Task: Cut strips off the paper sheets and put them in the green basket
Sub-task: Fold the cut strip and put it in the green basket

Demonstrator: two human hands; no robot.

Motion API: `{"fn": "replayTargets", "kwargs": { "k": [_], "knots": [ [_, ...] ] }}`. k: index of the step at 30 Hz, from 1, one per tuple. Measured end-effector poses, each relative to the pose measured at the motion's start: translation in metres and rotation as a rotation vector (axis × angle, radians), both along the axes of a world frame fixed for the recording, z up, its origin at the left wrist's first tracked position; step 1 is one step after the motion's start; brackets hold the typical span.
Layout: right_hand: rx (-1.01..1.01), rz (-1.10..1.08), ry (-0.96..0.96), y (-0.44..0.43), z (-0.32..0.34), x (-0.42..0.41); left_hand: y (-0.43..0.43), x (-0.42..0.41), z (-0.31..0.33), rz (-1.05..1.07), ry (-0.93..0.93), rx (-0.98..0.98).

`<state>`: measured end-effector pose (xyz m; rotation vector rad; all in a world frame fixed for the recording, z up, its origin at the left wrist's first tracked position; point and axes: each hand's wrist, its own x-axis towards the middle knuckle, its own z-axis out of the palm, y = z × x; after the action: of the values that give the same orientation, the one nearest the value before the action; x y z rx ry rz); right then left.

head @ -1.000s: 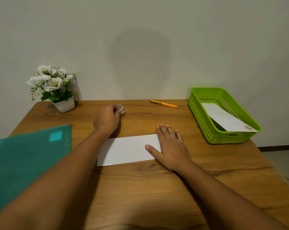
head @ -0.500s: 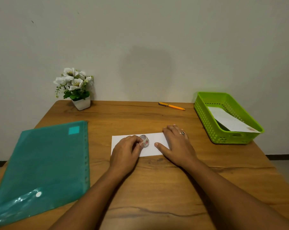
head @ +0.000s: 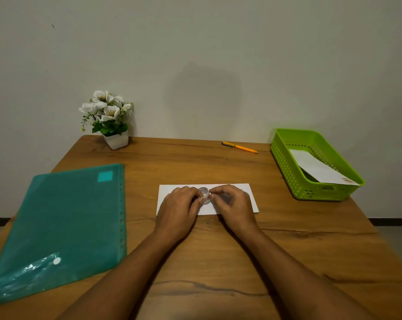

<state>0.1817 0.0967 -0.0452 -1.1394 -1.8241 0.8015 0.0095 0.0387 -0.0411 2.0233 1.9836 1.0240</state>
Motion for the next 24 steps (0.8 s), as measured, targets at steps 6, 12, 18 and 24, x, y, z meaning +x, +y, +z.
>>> {"fn": "replayTargets", "kwargs": {
  "k": [6, 12, 18, 24],
  "knots": [
    [-0.024, 0.013, 0.022, -0.0023, 0.0027, 0.0004, -0.0009, 0.0004, -0.0009, -0.003, 0.010, 0.007],
    [-0.017, 0.037, -0.002, -0.0030, 0.0037, -0.0008, -0.0016, 0.0003, -0.0007, -0.006, 0.019, 0.020],
    [-0.036, 0.032, 0.014, -0.0025, 0.0020, -0.0004, -0.0016, -0.0013, -0.0037, -0.019, 0.036, 0.039],
    [-0.025, 0.020, 0.014, -0.0001, -0.0011, -0.0005, -0.0012, -0.0017, -0.0034, -0.058, 0.033, 0.041]
  ]
}}
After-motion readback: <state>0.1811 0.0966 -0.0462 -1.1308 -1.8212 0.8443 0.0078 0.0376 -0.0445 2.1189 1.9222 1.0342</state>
